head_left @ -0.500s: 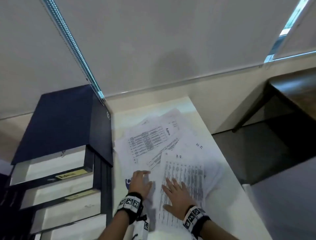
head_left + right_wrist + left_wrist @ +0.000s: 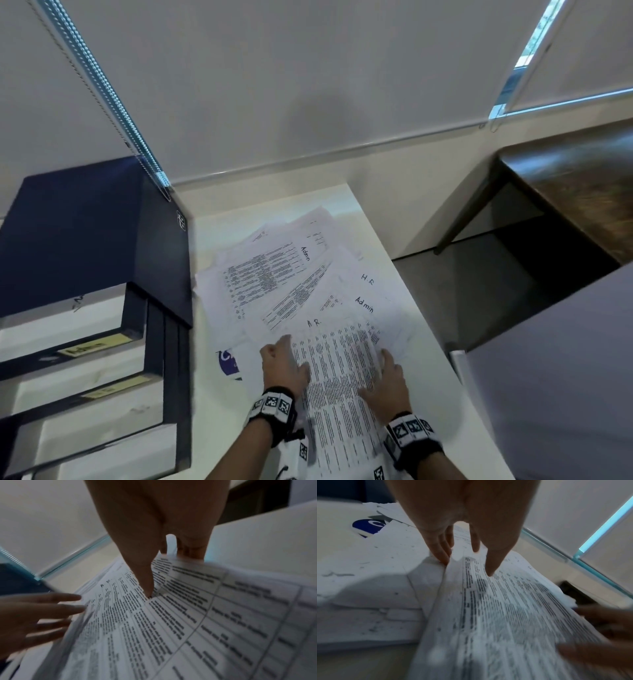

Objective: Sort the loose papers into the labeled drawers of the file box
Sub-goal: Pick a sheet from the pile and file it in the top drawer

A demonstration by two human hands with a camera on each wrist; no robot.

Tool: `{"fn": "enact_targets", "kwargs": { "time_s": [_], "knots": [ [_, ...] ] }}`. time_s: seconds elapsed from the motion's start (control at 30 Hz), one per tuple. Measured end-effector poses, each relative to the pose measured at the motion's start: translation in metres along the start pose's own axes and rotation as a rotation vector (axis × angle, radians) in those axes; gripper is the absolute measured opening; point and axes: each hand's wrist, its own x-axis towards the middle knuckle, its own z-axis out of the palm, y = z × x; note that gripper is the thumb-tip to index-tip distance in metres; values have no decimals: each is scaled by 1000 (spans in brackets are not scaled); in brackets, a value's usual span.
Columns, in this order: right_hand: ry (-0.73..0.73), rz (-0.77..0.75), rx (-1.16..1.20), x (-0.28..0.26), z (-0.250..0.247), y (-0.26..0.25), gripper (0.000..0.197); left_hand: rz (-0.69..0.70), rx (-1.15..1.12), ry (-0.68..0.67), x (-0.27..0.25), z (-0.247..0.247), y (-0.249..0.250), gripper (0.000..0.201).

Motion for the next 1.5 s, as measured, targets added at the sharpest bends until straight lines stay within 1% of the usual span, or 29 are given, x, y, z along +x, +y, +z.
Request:
{"fn": "enact_targets", "kwargs": {
  "time_s": [0.03, 0.07, 0.13, 0.17, 0.2, 0.23, 0.27, 0.3, 0.37, 0.4, 0.43, 0.5, 0.57, 0.63, 0.7, 0.77, 0.8, 0.87, 0.9, 0.97, 1.03, 1.1, 1.13, 1.2, 1.23, 1.27, 1.37, 1.4, 1.5],
  "knots": [
    [0, 10, 52, 1, 1, 7, 100, -40, -56, 14, 1, -2, 2, 69],
    [-1, 29, 84, 0, 1, 13, 94, -68, -93, 23, 2, -4, 2, 67],
    [18, 55, 136, -2, -3, 20, 76, -66, -62, 31, 3, -9, -2, 51],
    [37, 81, 167, -3, -7, 21, 68, -44, -3, 31, 4, -11, -7, 44],
    [58, 123, 189, -4, -14, 22, 62, -31, 111, 10, 3, -14, -11, 40],
    [82, 172, 207, -4, -20, 25, 60, -13, 256, -9, 2, -15, -15, 39],
    [102, 233, 212, -4, -27, 29, 63, 9, 411, -20, 0, -15, -19, 41],
    [125, 274, 229, -3, -33, 35, 67, 40, 510, -14, -1, -14, -22, 46],
    [149, 322, 265, -4, -40, 47, 68, 94, 565, -12, -5, -10, -25, 52],
    [147, 323, 266, -5, -41, 51, 63, 97, 541, -27, -5, -7, -28, 55],
    [145, 300, 261, -6, -39, 53, 53, 87, 481, -42, -4, -4, -30, 59],
    [128, 246, 246, -10, -32, 55, 35, 33, 318, -100, -4, -1, -34, 75],
    [93, 172, 241, -16, -27, 52, 30, -2, 209, -109, -7, -2, -35, 84],
    [70, 84, 246, -21, -29, 45, 27, -4, 178, -80, -15, -6, -32, 82],
    [45, -10, 303, -26, -42, 31, 18, 0, 210, 29, -19, -10, -28, 77],
    [22, -128, 367, -28, -62, 13, 21, -4, 160, 124, -25, -17, -18, 72],
    [3, -177, 398, -29, -72, 3, 19, 1, 53, 115, -27, -22, -13, 69],
    [-71, -272, 480, -32, -91, -21, 9, -29, -260, 2, -38, -39, 3, 65],
    [-121, -305, 514, -35, -98, -33, 13, -46, -413, -46, -45, -49, 11, 64],
    [-210, -343, 554, -46, -111, -59, 25, -69, -608, -85, -56, -67, 19, 61],
    [-235, -393, 557, -55, -118, -85, 30, -17, -689, -34, -68, -89, 16, 60],
    [-204, -470, 516, -62, -116, -111, 34, 73, -725, 47, -84, -121, 10, 62],
    [-202, -504, 504, -66, -113, -123, 44, 116, -737, 86, -93, -139, 7, 61],
    [-276, -550, 564, -78, -100, -147, 71, 160, -824, 155, -115, -177, 2, 58],
    [-324, -589, 571, -88, -92, -161, 76, 167, -880, 184, -127, -195, -2, 54],
    [-356, -647, 560, -100, -85, -176, 73, 174, -924, 213, -137, -213, -8, 49],
    [-441, -798, 380, -130, -57, -218, 53, 166, -1016, 260, -165, -268, -33, 30],
    [-481, -793, 361, -139, -46, -232, 49, 149, -1047, 261, -173, -286, -45, 27],
    [-667, -663, 430, -169, -6, -269, 47, 108, -1071, 277, -196, -338, -91, 29]
  ]
}}
